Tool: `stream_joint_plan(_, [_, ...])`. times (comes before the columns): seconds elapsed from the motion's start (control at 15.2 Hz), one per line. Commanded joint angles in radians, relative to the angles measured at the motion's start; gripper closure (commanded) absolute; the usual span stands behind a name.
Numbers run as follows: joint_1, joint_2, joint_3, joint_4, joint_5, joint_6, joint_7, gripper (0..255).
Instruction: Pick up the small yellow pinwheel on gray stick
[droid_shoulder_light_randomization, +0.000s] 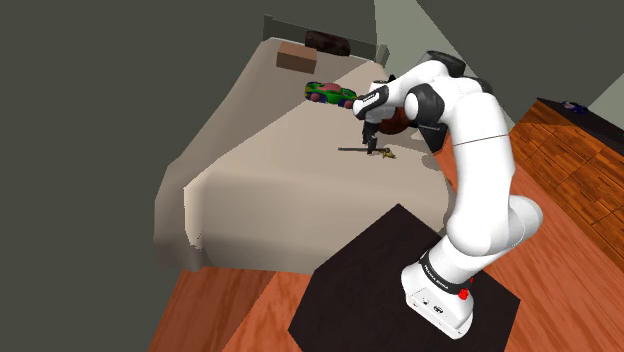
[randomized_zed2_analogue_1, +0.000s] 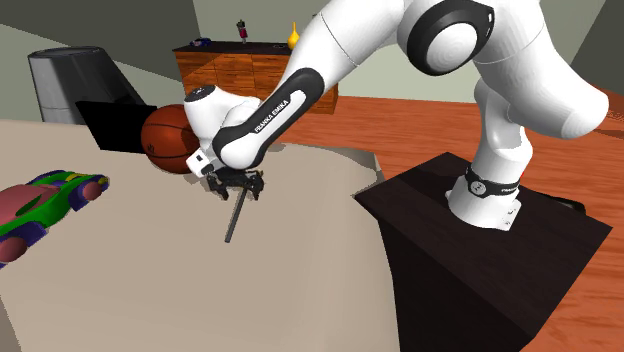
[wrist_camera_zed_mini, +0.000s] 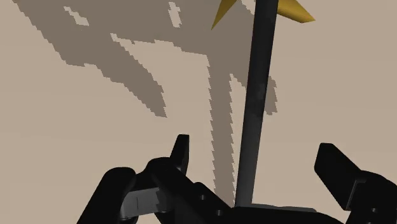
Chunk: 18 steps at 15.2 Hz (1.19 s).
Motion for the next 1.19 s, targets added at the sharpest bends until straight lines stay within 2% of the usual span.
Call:
stream_joint_plan(0.0, [-0.002, 0.008, 0.002, 0.002, 0.002, 0.007, 0.000, 0])
stream_joint_plan(0.07, [-0.002, 0.009, 0.002, 0.004, 0.002, 0.006, 0.000, 255])
stream_joint_plan(0.66, [-0.002, 0.008, 0.002, 0.002, 0.002, 0.007, 0.000, 255])
stream_joint_plan(1.12, [0.009, -0.056, -0.012, -0.008, -0.011, -0.047, -0.002, 255])
